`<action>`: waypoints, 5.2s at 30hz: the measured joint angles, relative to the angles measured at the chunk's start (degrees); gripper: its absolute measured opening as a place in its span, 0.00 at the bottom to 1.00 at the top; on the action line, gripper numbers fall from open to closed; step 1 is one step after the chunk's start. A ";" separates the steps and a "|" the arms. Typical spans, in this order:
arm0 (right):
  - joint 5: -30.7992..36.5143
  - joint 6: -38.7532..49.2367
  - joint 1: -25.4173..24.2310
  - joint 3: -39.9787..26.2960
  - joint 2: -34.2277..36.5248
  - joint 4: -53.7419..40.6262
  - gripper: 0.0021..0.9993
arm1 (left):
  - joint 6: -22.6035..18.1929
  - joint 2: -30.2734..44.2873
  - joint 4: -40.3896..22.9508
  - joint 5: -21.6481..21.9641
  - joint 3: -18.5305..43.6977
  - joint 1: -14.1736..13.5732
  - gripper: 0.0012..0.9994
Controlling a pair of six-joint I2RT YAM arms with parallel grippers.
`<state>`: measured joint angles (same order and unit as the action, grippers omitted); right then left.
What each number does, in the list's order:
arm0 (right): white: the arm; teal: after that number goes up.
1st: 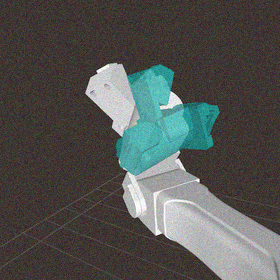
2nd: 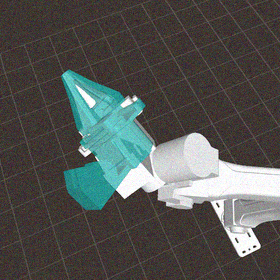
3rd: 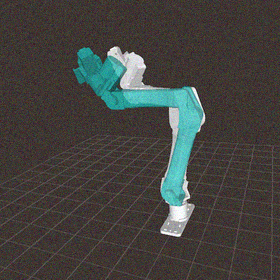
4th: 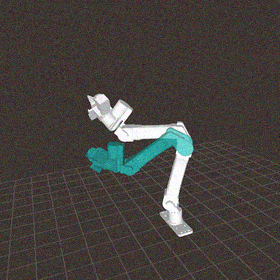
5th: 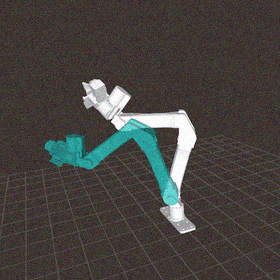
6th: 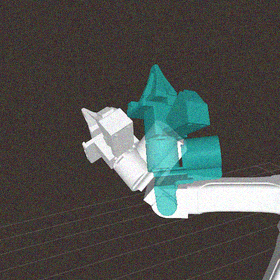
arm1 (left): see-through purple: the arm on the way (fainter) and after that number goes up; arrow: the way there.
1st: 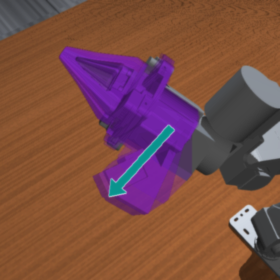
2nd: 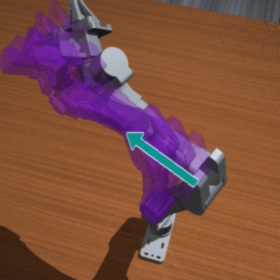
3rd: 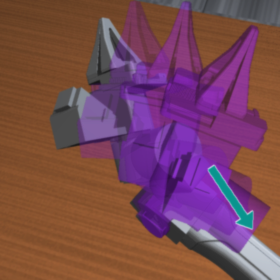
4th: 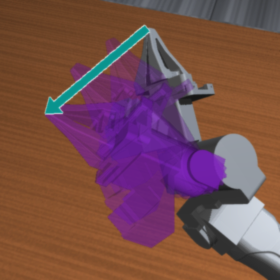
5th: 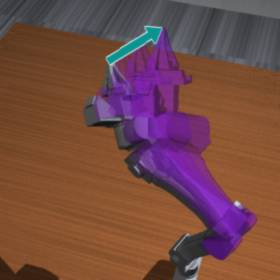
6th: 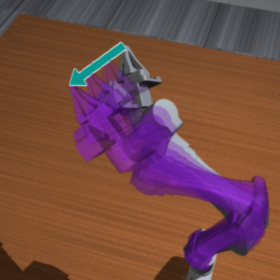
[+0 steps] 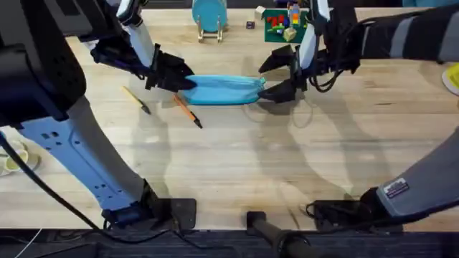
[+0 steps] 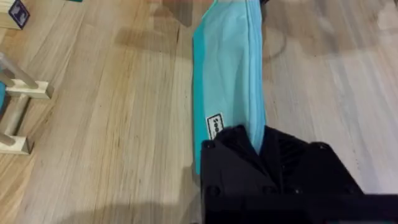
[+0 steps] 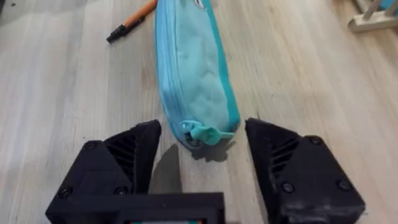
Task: Unzip the bag, pick up the pens from the table one at a time and place them inside, then zip the bag closed.
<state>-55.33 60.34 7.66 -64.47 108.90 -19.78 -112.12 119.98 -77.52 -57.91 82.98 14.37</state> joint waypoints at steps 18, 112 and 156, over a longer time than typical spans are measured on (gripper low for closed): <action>-3.86 -0.31 -3.36 0.00 0.88 0.27 0.76 | 0.00 0.00 -0.02 0.00 0.00 0.00 0.04; -4.30 -12.22 -7.89 -0.65 -1.14 -5.48 0.03 | 0.00 0.02 0.37 -0.57 0.00 -0.26 0.04; -10.27 -18.86 6.18 -2.62 -3.06 7.75 0.03 | 0.00 0.00 1.05 -0.50 0.00 -0.13 0.04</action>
<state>-65.60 41.47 13.84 -67.09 105.84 -12.03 -112.12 119.98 -76.47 -58.41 82.98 14.24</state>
